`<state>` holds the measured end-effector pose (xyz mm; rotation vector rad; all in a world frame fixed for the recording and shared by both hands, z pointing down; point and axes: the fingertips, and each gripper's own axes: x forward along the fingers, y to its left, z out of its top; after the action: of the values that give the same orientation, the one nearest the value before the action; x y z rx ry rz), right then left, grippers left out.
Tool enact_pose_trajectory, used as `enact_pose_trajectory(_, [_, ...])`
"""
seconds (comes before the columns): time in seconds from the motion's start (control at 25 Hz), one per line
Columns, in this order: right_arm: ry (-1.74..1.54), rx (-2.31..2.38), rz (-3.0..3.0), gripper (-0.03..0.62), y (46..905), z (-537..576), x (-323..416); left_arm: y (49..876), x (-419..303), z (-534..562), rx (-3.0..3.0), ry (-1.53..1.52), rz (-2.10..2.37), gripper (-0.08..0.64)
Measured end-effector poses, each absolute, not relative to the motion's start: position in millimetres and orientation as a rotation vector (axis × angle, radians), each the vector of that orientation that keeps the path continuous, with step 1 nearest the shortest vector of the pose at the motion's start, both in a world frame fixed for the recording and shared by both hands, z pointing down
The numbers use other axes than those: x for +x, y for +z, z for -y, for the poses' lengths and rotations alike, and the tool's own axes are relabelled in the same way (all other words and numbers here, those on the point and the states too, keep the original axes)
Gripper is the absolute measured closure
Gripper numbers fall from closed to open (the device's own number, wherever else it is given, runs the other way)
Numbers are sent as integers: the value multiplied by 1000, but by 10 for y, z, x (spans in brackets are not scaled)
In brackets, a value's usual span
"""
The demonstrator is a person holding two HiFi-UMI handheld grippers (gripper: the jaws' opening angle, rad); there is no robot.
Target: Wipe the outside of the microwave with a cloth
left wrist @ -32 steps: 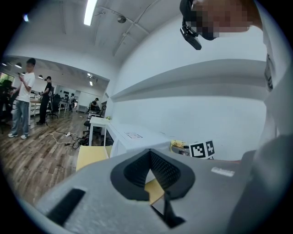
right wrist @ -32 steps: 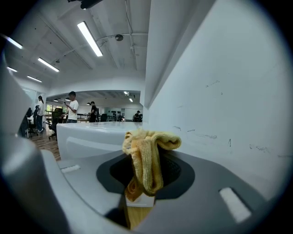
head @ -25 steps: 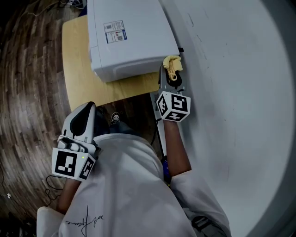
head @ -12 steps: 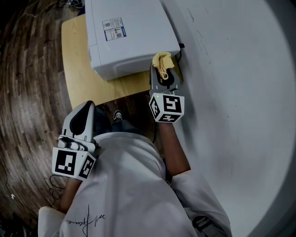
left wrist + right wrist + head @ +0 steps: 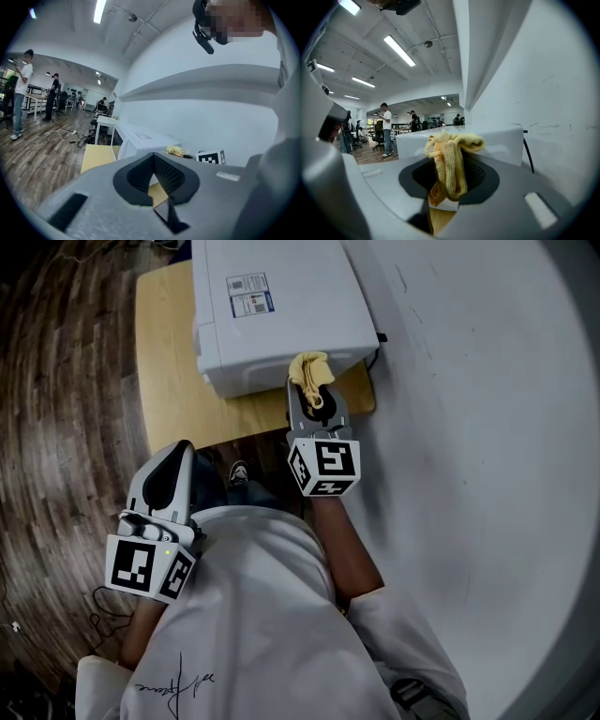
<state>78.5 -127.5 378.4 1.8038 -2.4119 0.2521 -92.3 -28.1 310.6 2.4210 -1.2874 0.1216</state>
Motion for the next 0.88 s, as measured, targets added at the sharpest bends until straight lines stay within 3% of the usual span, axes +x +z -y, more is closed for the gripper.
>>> enact_pose_trajectory(0.88, [320, 1409, 2651, 475, 3834, 1101, -482, 3168, -1245, 277, 2344, 128, 1403, 569])
